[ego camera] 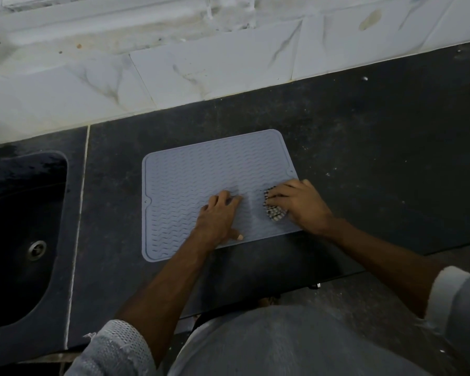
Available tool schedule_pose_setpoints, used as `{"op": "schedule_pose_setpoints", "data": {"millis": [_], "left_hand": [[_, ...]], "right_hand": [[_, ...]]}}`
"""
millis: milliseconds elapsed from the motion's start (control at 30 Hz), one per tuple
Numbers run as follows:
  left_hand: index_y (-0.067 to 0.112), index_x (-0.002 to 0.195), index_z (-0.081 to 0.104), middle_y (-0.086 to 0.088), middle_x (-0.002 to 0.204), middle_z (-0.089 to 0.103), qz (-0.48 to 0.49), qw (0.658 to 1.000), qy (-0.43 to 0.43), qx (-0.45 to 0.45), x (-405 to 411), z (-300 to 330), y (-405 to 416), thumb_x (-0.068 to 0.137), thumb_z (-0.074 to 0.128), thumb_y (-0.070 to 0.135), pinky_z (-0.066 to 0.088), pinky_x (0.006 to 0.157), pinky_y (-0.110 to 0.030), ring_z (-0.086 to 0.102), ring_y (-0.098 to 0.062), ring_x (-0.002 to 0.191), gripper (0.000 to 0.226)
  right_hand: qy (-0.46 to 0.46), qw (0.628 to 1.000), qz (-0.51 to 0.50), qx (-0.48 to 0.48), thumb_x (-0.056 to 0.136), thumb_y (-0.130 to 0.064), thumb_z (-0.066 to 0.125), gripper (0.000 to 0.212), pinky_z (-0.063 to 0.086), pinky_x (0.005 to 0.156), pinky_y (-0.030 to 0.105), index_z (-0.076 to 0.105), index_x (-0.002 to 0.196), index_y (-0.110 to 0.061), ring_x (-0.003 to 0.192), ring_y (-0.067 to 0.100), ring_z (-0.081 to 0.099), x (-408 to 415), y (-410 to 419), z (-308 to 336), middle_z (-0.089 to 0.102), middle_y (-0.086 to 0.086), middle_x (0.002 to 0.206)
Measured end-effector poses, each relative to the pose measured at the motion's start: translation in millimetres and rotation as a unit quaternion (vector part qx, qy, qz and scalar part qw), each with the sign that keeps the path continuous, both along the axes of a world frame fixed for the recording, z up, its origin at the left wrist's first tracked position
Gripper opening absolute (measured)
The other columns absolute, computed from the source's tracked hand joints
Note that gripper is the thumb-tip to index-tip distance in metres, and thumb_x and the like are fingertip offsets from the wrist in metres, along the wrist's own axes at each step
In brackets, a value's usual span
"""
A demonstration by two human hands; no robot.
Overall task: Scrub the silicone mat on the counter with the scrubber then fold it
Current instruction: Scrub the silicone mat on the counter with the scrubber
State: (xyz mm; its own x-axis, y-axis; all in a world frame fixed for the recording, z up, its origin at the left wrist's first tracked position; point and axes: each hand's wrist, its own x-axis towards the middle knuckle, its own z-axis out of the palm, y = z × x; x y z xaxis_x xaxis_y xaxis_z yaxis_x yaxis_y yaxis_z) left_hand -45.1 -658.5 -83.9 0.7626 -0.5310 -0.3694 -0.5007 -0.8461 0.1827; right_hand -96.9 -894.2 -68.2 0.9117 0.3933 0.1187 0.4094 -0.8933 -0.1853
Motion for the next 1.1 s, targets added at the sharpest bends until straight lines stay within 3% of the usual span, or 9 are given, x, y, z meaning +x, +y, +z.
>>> {"op": "schedule_pose_setpoints", "data": {"millis": [133, 333, 467, 667, 733, 900, 1100], "left_hand": [[0.027, 0.150, 0.017, -0.007, 0.150, 0.017, -0.005, 1.000, -0.005, -0.001, 1, -2, 2, 0.067, 0.078, 0.052, 0.030, 0.105, -0.048, 0.022, -0.029, 0.134, 0.106], [0.026, 0.151, 0.015, -0.007, 0.151, 0.015, -0.009, 1.000, -0.003, -0.007, 0, -4, 4, 0.069, 0.076, 0.053, 0.027, 0.108, -0.049, 0.020, -0.029, 0.136, 0.105], [0.025, 0.152, 0.011, -0.006, 0.156, 0.010, -0.009, 0.999, 0.020, -0.027, -1, -4, 7, 0.075, 0.073, 0.051, 0.021, 0.112, -0.050, 0.014, -0.030, 0.141, 0.102], [0.027, 0.153, 0.000, -0.004, 0.160, 0.004, 0.050, 0.983, 0.074, -0.158, -4, -2, 67, 0.078, 0.070, 0.051, 0.014, 0.117, -0.050, 0.008, -0.026, 0.145, 0.105], [0.029, 0.152, -0.003, -0.004, 0.160, 0.002, 0.063, 0.986, 0.065, -0.140, -3, -3, 96, 0.075, 0.073, 0.052, 0.013, 0.117, -0.052, 0.006, -0.027, 0.145, 0.111], [0.034, 0.151, -0.007, 0.002, 0.160, -0.006, 0.051, 0.994, 0.056, -0.074, -6, -9, 122, 0.069, 0.076, 0.054, 0.009, 0.116, -0.056, -0.003, -0.027, 0.146, 0.118], [0.030, 0.152, -0.004, 0.002, 0.160, -0.007, 0.058, 0.994, 0.057, -0.070, -4, -7, 121, 0.068, 0.077, 0.054, 0.008, 0.116, -0.055, -0.005, -0.028, 0.146, 0.120]], "right_hand": [[-0.002, 0.996, 0.089, -0.029, 0.066, -0.011, 0.077, 0.045, 0.045, 0.085, 0.042, 0.068, 0.108, -0.022, 0.109, 0.027, 0.058, -14, 26, -11, 0.066, 0.000, 0.116], [-0.001, 0.998, 0.044, -0.054, 0.048, -0.001, 0.080, 0.064, 0.046, 0.076, 0.041, 0.068, 0.108, -0.020, 0.105, 0.029, 0.061, -34, -38, -8, 0.067, 0.002, 0.114], [0.008, 0.999, 0.011, -0.049, 0.056, -0.002, 0.079, 0.052, 0.044, 0.077, 0.040, 0.069, 0.104, -0.020, 0.104, 0.029, 0.060, -30, -33, -6, 0.068, 0.001, 0.110], [-0.035, 0.999, 0.036, 0.013, 0.058, -0.015, 0.083, 0.047, 0.033, 0.077, 0.033, 0.070, 0.103, -0.019, 0.104, 0.022, 0.053, -20, 1, -9, 0.068, 0.001, 0.110], [-0.045, 0.996, 0.067, 0.033, 0.059, -0.016, 0.082, 0.046, 0.027, 0.078, 0.033, 0.070, 0.103, -0.019, 0.106, 0.020, 0.047, -13, 28, -11, 0.068, 0.001, 0.111], [-0.030, 0.989, 0.146, -0.006, 0.060, -0.010, 0.081, 0.043, 0.027, 0.080, 0.033, 0.071, 0.099, -0.022, 0.101, 0.024, 0.062, -5, 90, -17, 0.069, -0.001, 0.109], [-0.016, 0.988, 0.151, -0.037, 0.049, -0.002, 0.082, 0.061, 0.044, 0.082, 0.040, 0.069, 0.107, -0.018, 0.104, 0.029, 0.062, -14, 29, -11, 0.067, 0.003, 0.115]]}}
